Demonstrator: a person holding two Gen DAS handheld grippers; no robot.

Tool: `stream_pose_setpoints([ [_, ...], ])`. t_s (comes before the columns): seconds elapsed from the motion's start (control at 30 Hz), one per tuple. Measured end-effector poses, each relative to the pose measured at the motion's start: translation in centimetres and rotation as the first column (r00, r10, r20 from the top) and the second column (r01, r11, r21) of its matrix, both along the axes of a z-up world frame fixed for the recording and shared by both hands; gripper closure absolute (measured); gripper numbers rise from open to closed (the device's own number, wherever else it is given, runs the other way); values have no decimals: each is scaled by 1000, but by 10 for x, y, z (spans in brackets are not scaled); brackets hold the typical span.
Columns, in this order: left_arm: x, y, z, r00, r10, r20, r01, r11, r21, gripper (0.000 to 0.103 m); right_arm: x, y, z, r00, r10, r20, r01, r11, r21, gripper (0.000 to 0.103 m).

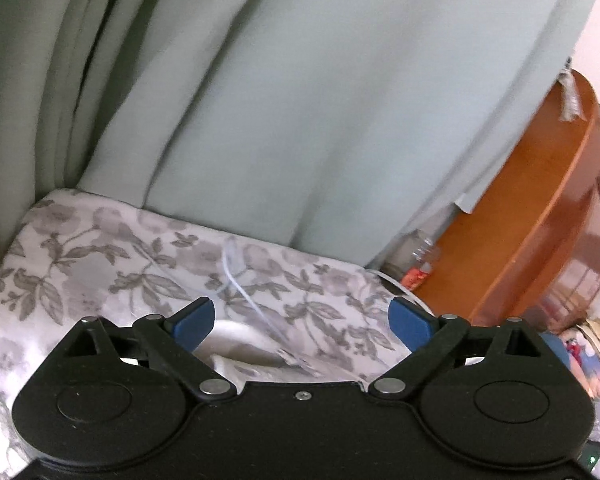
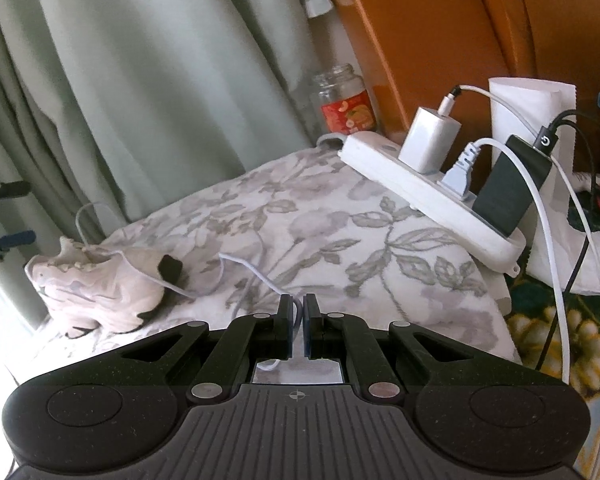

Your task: Lace up shoes with both hands

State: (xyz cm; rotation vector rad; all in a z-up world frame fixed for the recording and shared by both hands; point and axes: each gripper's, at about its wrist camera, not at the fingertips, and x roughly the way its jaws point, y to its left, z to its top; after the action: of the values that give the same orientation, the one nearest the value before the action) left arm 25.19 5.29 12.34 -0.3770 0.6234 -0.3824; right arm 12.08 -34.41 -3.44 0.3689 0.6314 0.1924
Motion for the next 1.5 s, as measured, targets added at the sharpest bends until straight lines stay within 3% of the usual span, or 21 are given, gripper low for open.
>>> stream_pose_setpoints([
  [0.27,-13,-1,-16,1000,3,-16,-3,999,-43,10,-13,21,5,990,142,5,-142,990,-15,99],
  [0.43,-18,5,-25,999,9,-32,-11,998,-65,10,-23,45,6,946,323,-1,-323,944,-65,99],
  [0.53,-21,14,-26,999,31,-31,-33,996,-83,10,-26,52,8,931,366,5,-365,928,-75,95],
  [0.57,-22,17,-26,999,36,-29,-38,995,-89,10,-26,51,10,930,366,9,-365,929,-69,89],
  [0.63,-26,21,-27,999,45,-25,-47,994,-98,10,-26,47,14,935,354,21,-352,934,-56,67],
  [0.9,-35,31,-42,997,56,-44,-61,988,-140,10,0,24,33,964,256,71,-253,966,-46,63],
  [1.03,-37,34,-47,997,57,-50,-64,985,-159,10,37,27,32,982,191,3,-190,980,-64,64],
  [1.3,-37,38,-52,997,43,-57,-53,982,-179,9,94,68,6,968,229,-100,-241,962,-127,67],
  [1.5,-34,42,-58,997,46,-69,-58,981,-188,9,112,77,-10,969,201,-140,-223,961,-161,67],
])
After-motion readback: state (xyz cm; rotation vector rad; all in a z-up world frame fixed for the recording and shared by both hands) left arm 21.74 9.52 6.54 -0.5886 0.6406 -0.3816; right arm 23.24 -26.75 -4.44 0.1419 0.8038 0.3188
